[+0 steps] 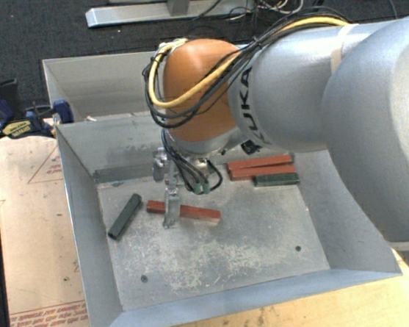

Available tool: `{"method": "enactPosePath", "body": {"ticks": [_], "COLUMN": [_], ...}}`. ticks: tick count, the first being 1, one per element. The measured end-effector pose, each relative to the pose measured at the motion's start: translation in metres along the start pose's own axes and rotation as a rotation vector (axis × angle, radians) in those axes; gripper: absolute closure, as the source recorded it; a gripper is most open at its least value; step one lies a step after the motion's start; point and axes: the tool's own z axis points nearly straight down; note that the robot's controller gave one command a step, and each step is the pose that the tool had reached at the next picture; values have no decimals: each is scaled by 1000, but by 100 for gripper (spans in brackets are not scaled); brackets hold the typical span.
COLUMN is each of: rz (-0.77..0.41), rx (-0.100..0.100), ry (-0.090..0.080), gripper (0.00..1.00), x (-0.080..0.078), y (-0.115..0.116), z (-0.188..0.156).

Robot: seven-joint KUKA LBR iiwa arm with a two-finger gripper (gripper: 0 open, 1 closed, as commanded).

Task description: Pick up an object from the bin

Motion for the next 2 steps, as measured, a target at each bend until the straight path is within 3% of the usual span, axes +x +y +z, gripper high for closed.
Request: {"method": "enactPosePath", "body": {"ticks": [1, 2], "rz": [1, 22], "rx": [-1, -1], "ry": [-2, -2], "gripper": [0, 100], "x": [-1, -15], "y": [0, -22], "z": [0, 86]}}
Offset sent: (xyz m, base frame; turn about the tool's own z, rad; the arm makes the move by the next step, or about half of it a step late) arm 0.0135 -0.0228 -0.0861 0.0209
